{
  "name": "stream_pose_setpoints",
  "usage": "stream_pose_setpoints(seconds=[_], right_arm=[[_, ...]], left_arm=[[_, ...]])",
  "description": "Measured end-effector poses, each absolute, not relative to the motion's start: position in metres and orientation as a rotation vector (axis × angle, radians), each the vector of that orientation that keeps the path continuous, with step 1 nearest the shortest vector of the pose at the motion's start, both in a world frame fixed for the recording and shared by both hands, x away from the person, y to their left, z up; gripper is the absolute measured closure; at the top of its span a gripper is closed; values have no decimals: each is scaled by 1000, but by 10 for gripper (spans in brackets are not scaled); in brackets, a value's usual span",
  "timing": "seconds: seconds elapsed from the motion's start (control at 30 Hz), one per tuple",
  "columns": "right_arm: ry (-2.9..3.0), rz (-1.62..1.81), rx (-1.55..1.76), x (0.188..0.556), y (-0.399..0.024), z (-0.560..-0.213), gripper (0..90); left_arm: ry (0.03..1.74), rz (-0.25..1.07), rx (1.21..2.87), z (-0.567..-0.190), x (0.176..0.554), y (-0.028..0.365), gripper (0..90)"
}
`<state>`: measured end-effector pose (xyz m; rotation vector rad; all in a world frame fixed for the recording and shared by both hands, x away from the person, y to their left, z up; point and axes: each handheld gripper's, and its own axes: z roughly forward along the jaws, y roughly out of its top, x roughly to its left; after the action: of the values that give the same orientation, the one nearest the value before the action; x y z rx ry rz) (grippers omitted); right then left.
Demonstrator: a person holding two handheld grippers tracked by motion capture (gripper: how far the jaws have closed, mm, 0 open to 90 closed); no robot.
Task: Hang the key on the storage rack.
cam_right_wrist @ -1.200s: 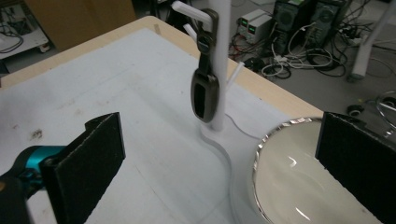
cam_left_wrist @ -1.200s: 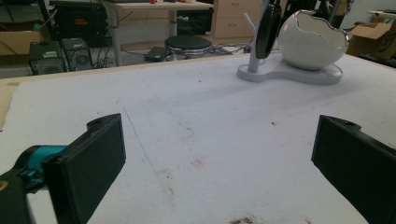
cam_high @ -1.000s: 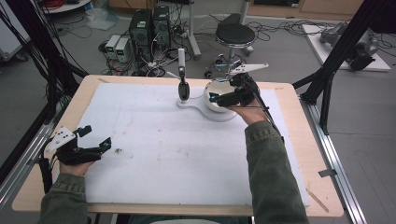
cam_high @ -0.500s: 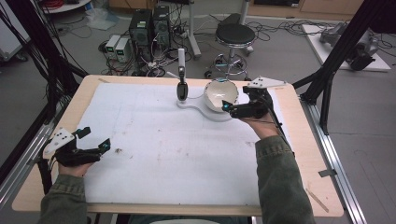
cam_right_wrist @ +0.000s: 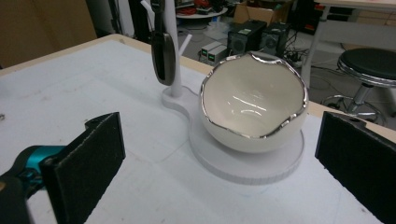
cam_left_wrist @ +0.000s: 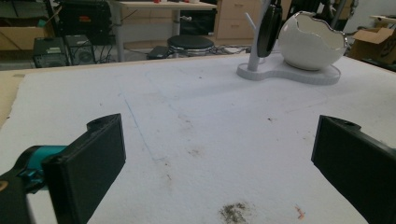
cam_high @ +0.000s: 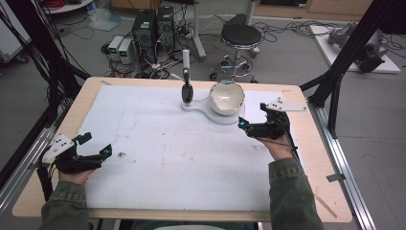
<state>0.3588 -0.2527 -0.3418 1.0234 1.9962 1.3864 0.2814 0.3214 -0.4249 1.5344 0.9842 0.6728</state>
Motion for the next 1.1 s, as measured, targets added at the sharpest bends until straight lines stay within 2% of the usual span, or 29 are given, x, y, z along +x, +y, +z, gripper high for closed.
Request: stream_pose_setpoints(seconds=[0.7,1.1], right_arm=[[1884,1423,1032,316,-280,-398,5],[1832,1415,1012,300,-284,-410,5]], left_arm=[[985,692,1523,-426,279,322,33],[979,696,1521,-427,279,322,33]])
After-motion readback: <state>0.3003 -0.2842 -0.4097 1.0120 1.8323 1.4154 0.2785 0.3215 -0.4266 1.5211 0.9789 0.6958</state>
